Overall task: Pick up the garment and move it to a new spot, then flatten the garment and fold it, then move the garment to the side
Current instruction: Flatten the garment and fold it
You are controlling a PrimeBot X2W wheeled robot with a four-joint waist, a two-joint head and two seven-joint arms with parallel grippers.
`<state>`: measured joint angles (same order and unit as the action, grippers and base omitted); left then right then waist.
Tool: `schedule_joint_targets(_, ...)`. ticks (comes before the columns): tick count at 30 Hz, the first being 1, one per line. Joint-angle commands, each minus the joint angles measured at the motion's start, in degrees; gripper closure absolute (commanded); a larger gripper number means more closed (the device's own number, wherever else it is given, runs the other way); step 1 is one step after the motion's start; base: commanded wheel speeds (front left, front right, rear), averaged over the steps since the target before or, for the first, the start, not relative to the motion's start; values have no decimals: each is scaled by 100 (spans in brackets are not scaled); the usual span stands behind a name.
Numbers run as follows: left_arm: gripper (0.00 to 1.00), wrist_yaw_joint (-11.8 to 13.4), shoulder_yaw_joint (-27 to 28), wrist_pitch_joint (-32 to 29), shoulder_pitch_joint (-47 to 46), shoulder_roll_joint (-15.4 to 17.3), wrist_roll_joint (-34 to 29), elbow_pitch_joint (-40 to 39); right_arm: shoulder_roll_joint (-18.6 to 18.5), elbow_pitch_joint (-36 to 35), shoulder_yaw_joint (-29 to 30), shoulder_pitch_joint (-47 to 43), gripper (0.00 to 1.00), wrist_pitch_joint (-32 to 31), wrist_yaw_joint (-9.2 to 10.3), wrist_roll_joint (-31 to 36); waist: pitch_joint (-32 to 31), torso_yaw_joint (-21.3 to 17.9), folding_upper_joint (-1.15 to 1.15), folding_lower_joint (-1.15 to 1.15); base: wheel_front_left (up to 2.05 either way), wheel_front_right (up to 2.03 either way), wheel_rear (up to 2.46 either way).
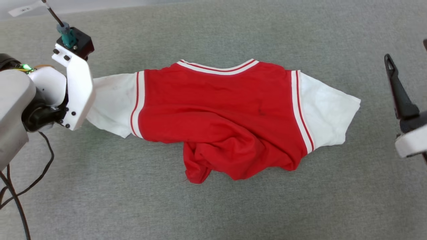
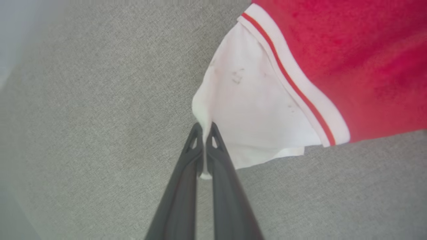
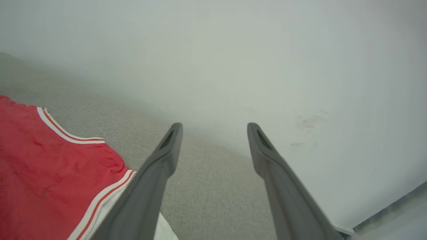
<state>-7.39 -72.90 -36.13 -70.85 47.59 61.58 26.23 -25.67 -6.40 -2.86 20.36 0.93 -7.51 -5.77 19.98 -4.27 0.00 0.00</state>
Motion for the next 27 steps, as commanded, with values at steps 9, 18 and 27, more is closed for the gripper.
schedule_joint_targets(9, 100, -1, -27, 296, -158, -19, -245, -511, -1646, 312, -1315, 1177, 0, -3342, 4, -2234, 93, 226, 0, 0, 0, 0, 0)
schedule_joint_targets(18, 100, 0, -32, 492, -456, -125, -407, -752, -2023, 1081, -1825, 2058, 0, -5430, 3, -3607, 507, 485, 0, 0, 0, 0, 0)
schedule_joint_targets(27, 100, -1, -39, 608, -642, -220, -538, -904, -1510, 1815, -2207, 2021, 0, -5438, 3, -3740, 949, 683, 0, 0, 0, 0, 0)
